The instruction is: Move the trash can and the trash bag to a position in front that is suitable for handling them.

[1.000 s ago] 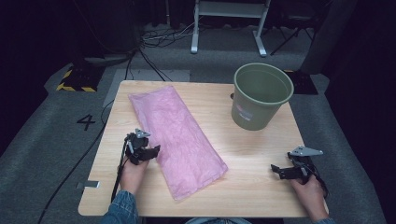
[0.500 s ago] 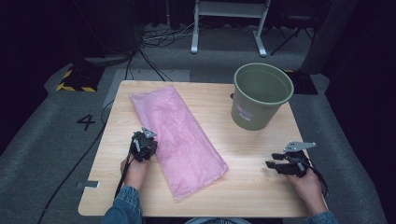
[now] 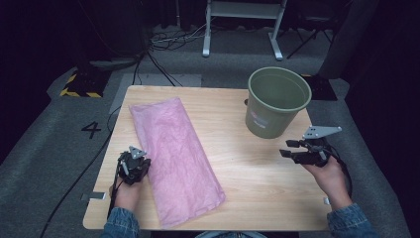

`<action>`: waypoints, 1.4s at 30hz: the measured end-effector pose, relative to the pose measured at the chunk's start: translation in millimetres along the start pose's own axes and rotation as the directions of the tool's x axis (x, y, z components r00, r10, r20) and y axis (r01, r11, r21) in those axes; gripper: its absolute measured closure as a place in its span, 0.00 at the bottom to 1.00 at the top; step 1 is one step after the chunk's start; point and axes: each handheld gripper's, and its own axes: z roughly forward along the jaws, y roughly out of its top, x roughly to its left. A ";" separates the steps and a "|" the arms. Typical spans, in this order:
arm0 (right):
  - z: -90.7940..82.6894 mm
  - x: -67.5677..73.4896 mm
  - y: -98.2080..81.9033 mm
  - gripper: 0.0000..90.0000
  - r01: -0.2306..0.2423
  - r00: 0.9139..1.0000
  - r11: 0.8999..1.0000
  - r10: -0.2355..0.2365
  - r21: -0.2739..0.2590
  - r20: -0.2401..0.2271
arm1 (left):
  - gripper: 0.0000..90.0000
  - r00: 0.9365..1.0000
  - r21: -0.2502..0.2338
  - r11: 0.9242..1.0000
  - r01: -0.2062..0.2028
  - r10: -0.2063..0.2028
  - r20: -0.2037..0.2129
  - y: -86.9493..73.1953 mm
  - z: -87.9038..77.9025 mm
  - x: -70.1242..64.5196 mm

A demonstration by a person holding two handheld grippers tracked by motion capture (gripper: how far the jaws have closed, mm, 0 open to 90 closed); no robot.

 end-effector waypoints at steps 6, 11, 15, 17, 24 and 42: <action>-4.9 2.2 37.7 0.56 0.053 0.999 0.998 -0.053 -0.025 0.008 | 0.99 1.000 -0.022 1.000 0.008 -0.008 0.029 -16.1 -18.8 -7.3; -8.7 2.2 64.1 0.55 0.079 0.997 0.995 -0.079 -0.056 0.011 | 0.75 0.998 -0.020 0.998 -0.056 0.057 0.026 -27.4 -34.9 -24.8; -12.2 -3.5 89.1 0.53 0.078 0.997 0.992 -0.076 -0.098 0.030 | 0.45 0.996 -0.076 0.993 -0.087 0.089 0.018 -27.5 -42.3 -27.2; -12.0 -5.4 94.1 0.53 0.070 0.997 0.991 -0.068 -0.110 0.030 | 0.42 0.990 -0.104 0.985 -0.137 0.138 0.009 -21.5 -43.3 -31.5; 4.9 -19.0 121.9 0.51 0.043 0.998 0.994 -0.038 -0.104 0.048 | 0.46 0.980 0.033 0.982 -0.188 0.185 0.076 1.5 -3.7 -49.4; 43.9 -14.6 136.8 0.67 0.099 0.993 0.994 -0.096 -0.048 0.074 | 0.52 1.000 0.034 0.999 -0.022 0.022 -0.006 12.3 18.3 -23.3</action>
